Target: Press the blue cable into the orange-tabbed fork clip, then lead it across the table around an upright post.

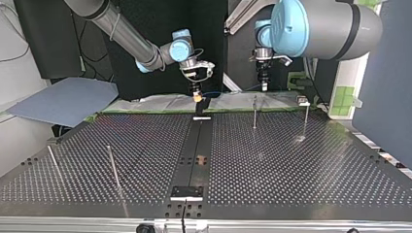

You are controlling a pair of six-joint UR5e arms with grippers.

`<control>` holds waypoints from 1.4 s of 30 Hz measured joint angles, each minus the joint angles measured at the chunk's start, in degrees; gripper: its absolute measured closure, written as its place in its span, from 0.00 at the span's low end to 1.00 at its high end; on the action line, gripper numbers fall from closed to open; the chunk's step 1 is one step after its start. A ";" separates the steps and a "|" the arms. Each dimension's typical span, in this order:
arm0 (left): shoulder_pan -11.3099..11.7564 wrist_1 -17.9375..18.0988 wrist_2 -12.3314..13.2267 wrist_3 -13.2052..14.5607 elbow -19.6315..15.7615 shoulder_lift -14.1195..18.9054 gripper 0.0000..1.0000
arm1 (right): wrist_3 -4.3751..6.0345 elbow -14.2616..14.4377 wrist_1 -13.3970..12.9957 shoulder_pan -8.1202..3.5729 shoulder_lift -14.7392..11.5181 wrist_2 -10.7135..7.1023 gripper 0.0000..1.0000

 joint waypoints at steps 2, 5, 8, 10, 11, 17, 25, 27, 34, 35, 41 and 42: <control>-0.12 -0.71 0.03 0.05 -0.11 0.77 1.00 | -0.04 -0.08 0.11 -0.09 0.03 0.00 1.00; -0.06 -1.99 0.18 -0.16 -0.20 2.21 1.00 | -0.07 -0.13 0.17 -0.14 0.07 0.04 1.00; -0.06 -2.47 0.45 -0.36 -0.23 3.44 1.00 | -0.09 -0.15 0.20 -0.15 0.12 0.07 1.00; 0.02 -2.56 0.47 -0.40 -0.24 3.85 1.00 | -0.09 -0.15 0.21 -0.16 0.15 0.08 1.00; 0.08 -2.58 0.48 -0.40 -0.25 3.95 1.00 | -0.09 -0.16 0.21 -0.16 0.15 0.08 1.00; 0.69 -2.39 0.58 -0.83 -0.15 4.00 1.00 | -0.09 -0.16 0.21 -0.17 0.20 0.08 1.00; 1.37 -2.28 2.36 -1.20 0.44 3.87 1.00 | -0.09 -0.23 0.14 -0.52 0.26 0.13 1.00; 1.45 -2.32 3.03 -1.63 0.92 3.47 1.00 | -0.09 -0.24 0.14 -0.65 0.26 0.11 1.00; 1.99 -2.69 3.68 -2.88 2.98 0.71 1.00 | -0.14 -0.25 0.21 -0.93 0.31 0.05 1.00; 2.06 -2.84 3.70 -2.93 3.25 0.51 1.00 | -0.15 -0.25 0.21 -0.97 0.32 0.05 1.00; 2.59 -4.60 3.71 -2.91 4.77 0.18 1.00 | -0.18 -0.39 0.19 -1.18 0.34 0.07 1.00; 2.69 -4.82 3.71 -2.90 4.93 0.18 1.00 | -0.18 -0.45 0.19 -1.19 0.34 0.07 1.00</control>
